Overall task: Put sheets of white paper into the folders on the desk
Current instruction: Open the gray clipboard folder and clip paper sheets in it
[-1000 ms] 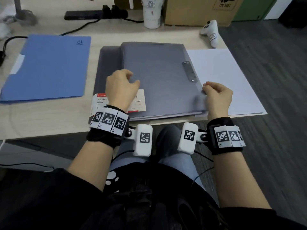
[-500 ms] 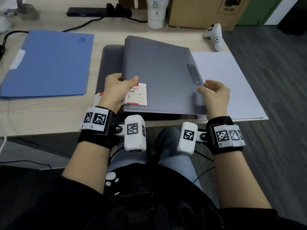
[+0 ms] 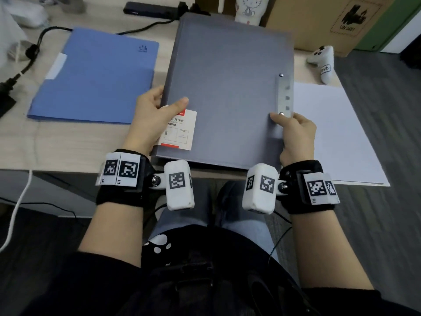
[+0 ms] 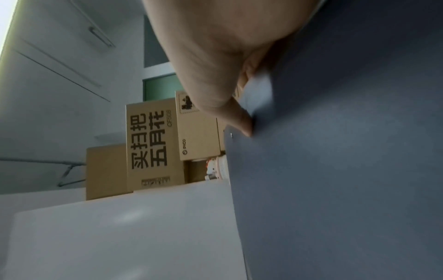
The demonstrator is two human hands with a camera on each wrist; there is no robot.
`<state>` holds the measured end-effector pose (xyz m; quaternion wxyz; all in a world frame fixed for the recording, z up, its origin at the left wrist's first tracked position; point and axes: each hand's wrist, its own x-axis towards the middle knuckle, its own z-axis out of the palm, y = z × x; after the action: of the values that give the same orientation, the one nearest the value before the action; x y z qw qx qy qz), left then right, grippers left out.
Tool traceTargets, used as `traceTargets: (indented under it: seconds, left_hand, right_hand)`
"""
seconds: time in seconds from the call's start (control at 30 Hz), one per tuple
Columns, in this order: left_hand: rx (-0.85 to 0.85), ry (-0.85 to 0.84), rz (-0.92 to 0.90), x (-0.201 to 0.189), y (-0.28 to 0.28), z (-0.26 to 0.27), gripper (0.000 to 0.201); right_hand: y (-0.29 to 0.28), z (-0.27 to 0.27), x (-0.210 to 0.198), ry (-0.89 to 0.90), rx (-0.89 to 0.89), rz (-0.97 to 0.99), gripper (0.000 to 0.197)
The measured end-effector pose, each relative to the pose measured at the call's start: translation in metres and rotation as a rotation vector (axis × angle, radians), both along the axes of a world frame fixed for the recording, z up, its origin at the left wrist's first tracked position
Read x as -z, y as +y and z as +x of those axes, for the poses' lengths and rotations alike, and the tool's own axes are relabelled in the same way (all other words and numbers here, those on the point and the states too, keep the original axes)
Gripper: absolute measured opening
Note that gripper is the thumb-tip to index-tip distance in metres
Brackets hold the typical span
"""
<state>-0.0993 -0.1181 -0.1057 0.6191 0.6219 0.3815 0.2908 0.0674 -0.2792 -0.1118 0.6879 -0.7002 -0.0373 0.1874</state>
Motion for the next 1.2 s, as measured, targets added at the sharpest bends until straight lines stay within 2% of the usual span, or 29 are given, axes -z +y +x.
traceTargets:
  seconds: [0.1,0.17,0.2,0.23,0.3,0.4,0.53,0.57,0.67,0.83,0.97,1.2]
  left_hand:
    - [-0.066,0.071,0.080,-0.001,0.012,-0.012,0.027]
    - [-0.160,0.157,0.147,0.003,0.024,-0.024,0.046]
    - [-0.195,0.196,0.149,0.005,0.027,-0.029,0.049]
    - [-0.227,0.207,0.158,0.007,0.031,-0.033,0.042]
    - [-0.290,0.228,0.158,0.012,0.037,-0.043,0.029]
    - [-0.370,0.226,0.147,0.014,0.045,-0.056,0.053]
    - [-0.491,0.269,0.145,0.010,0.067,-0.071,0.048]
    - [-0.511,0.280,0.145,0.009,0.074,-0.075,0.047]
    - [-0.534,0.280,0.119,0.003,0.094,-0.084,0.051]
    - [-0.557,0.240,0.045,0.007,0.127,-0.098,0.054]
    - [-0.555,0.247,0.077,0.007,0.155,-0.106,0.045]
    - [-0.503,0.292,0.147,0.015,0.193,-0.116,0.042]
  right_hand:
    - [0.020,-0.015,-0.004,0.019,0.025,0.067,0.016]
    - [0.036,-0.025,-0.004,0.032,-0.002,0.115,0.028]
    - [0.043,-0.029,-0.004,0.036,-0.011,0.132,0.031]
    - [0.049,-0.033,-0.005,0.033,-0.022,0.139,0.032]
    - [0.065,-0.040,-0.002,0.018,-0.058,0.148,0.029]
    - [0.087,-0.052,0.002,-0.002,-0.114,0.123,0.022]
    - [0.119,-0.067,0.006,0.007,-0.177,0.102,0.010]
    - [0.129,-0.072,0.006,0.012,-0.193,0.099,0.013]
    - [0.153,-0.082,0.005,0.022,-0.228,0.079,0.032]
    - [0.189,-0.091,0.011,-0.008,-0.265,0.010,0.027]
    - [0.215,-0.100,0.015,-0.018,-0.299,-0.024,0.027]
    - [0.250,-0.108,0.021,-0.017,-0.348,-0.104,0.036]
